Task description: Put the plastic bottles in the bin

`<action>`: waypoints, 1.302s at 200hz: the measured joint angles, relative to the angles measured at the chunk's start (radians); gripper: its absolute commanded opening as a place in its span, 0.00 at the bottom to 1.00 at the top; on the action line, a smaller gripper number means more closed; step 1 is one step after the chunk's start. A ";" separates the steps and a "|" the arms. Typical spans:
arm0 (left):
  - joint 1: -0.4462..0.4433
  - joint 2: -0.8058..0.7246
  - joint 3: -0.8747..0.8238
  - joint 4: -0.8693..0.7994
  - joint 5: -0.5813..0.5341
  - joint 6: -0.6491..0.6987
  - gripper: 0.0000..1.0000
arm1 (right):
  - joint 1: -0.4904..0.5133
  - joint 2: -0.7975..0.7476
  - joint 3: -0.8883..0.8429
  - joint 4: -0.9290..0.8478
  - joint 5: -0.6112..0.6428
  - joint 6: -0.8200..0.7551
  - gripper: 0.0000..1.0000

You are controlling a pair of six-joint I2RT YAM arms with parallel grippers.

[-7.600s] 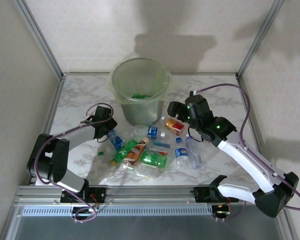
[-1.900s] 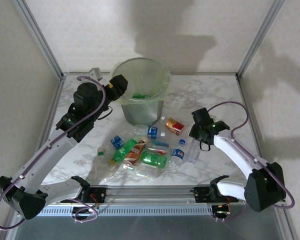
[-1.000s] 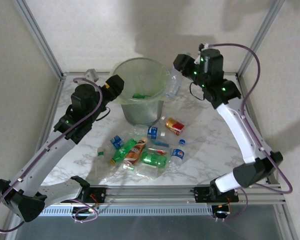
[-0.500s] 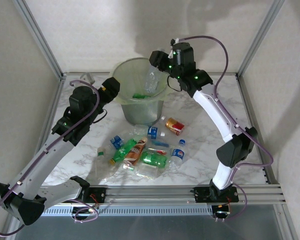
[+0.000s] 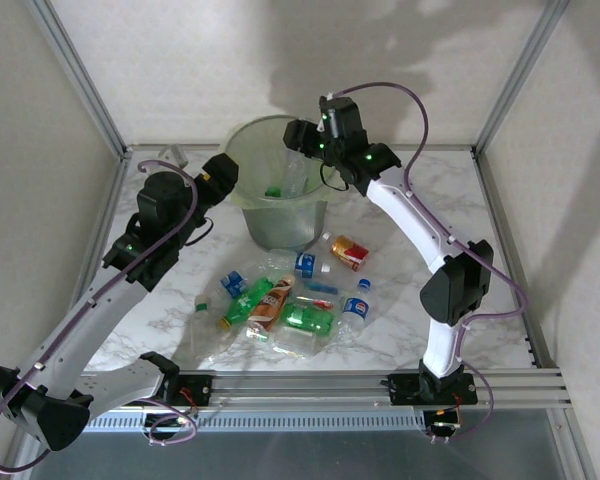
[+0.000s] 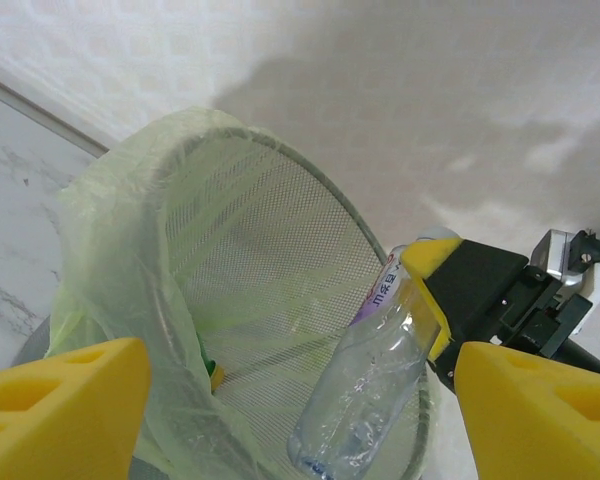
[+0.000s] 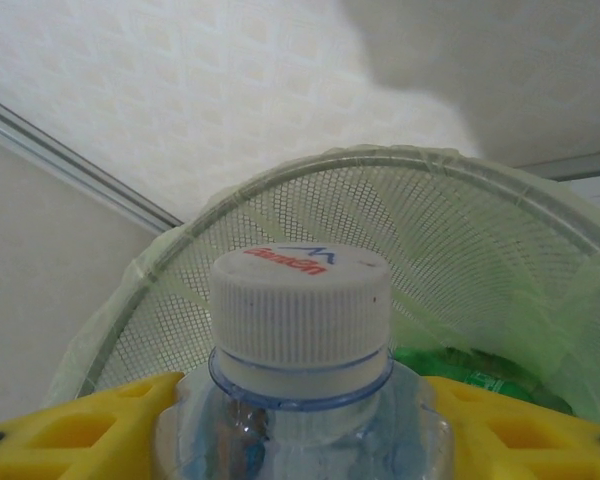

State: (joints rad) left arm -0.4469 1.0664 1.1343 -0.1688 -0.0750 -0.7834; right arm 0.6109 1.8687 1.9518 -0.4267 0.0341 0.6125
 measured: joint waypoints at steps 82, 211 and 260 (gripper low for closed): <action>0.006 0.000 -0.006 -0.002 0.000 -0.004 0.82 | 0.004 -0.002 0.000 -0.005 0.027 -0.004 0.83; 0.000 -0.089 -0.093 -0.465 -0.064 -0.032 0.73 | 0.096 -0.435 -0.348 0.037 0.102 -0.033 0.84; -0.109 -0.139 -0.254 -0.708 -0.079 -0.142 0.73 | 0.101 -0.524 -0.483 0.042 0.146 -0.032 0.85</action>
State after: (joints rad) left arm -0.5564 0.9272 0.8806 -0.8764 -0.1543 -0.9249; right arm 0.7116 1.3445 1.4693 -0.3843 0.1802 0.5800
